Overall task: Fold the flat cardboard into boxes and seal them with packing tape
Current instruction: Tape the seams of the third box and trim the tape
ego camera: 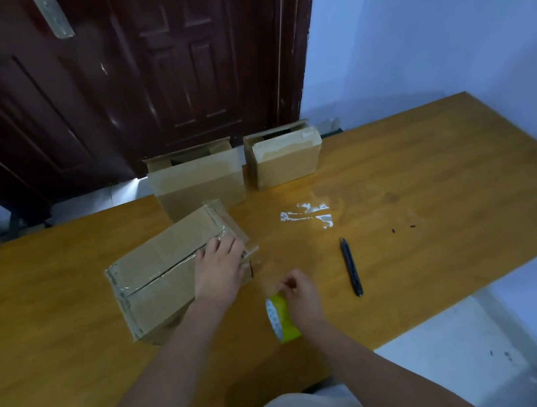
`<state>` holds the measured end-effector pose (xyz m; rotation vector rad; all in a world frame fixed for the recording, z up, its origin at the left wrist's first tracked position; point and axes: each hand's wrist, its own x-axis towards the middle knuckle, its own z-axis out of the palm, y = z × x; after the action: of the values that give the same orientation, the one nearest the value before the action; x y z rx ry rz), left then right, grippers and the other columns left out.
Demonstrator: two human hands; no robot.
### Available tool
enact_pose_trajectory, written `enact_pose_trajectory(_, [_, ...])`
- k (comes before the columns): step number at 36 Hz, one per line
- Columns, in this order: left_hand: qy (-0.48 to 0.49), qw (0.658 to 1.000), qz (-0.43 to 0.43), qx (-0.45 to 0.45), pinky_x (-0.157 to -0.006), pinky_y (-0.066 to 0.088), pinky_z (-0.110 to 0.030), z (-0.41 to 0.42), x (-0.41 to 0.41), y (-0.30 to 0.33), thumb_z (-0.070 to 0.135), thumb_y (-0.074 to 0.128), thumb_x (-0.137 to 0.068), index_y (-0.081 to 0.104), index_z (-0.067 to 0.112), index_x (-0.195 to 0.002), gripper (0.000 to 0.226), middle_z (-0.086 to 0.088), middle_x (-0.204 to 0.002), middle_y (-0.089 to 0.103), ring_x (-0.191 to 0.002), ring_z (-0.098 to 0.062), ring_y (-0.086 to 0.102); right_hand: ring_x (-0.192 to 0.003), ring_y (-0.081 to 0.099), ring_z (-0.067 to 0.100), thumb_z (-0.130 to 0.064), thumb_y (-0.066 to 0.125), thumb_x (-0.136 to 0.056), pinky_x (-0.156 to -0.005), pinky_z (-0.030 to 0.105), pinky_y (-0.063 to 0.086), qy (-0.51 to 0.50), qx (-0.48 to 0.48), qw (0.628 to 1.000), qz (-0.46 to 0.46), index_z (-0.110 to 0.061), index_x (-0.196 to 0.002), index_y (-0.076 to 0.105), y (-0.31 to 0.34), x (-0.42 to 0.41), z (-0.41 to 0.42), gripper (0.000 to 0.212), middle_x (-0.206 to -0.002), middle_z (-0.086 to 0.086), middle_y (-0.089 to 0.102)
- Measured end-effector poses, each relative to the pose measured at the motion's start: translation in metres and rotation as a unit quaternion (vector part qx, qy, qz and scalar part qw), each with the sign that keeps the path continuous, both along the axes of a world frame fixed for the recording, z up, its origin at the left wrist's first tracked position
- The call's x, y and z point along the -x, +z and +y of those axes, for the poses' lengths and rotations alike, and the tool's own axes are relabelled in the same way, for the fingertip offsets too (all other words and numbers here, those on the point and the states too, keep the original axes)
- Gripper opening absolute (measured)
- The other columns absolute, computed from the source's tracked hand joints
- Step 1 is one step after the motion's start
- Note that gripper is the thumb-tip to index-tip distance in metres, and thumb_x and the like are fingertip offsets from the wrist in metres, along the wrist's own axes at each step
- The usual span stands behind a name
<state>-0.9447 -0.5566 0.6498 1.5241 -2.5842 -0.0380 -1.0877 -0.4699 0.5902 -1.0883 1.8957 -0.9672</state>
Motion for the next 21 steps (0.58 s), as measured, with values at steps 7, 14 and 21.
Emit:
enact_pose_trajectory(7, [-0.049, 0.997, 0.035, -0.043, -0.064, 0.043, -0.031, -0.001, -0.029, 0.006, 0.020, 0.087, -0.054, 0.058, 0.021, -0.079, 0.038, 0.006, -0.086, 0.058, -0.084, -0.021, 0.054, -0.071, 0.055, 0.009, -0.001, 0.060, -0.086, -0.062, 0.015, 0.040, 0.003, -0.037, 0.999, 0.004, -0.024, -0.066, 0.050, 0.013, 0.027, -0.021, 0.032, -0.073, -0.002, 0.060])
enact_pose_trajectory(14, [-0.113, 0.967, 0.139, -0.181, -0.061, 0.040, -0.029, -0.006, -0.055, 0.023, 0.034, 0.065, -0.066, 0.058, 0.015, -0.079, 0.023, 0.004, -0.082, 0.052, -0.077, -0.015, 0.049, -0.077, 0.052, 0.015, -0.007, 0.065, -0.084, -0.057, 0.017, 0.035, 0.166, -0.155, 0.968, 0.107, -0.025, -0.061, 0.047, 0.031, 0.058, -0.042, 0.034, -0.067, -0.010, 0.051])
enact_pose_trajectory(21, [0.004, 0.965, 0.174, -0.195, -0.076, 0.048, -0.034, -0.031, -0.043, 0.035, 0.034, 0.050, -0.093, 0.057, 0.018, -0.098, 0.018, 0.002, -0.098, 0.058, -0.093, -0.019, 0.058, -0.096, 0.061, 0.025, -0.007, 0.061, -0.086, -0.059, 0.020, 0.033, 0.196, -0.222, 0.937, 0.187, 0.001, -0.093, 0.068, 0.021, 0.065, -0.047, 0.013, -0.099, 0.013, 0.068])
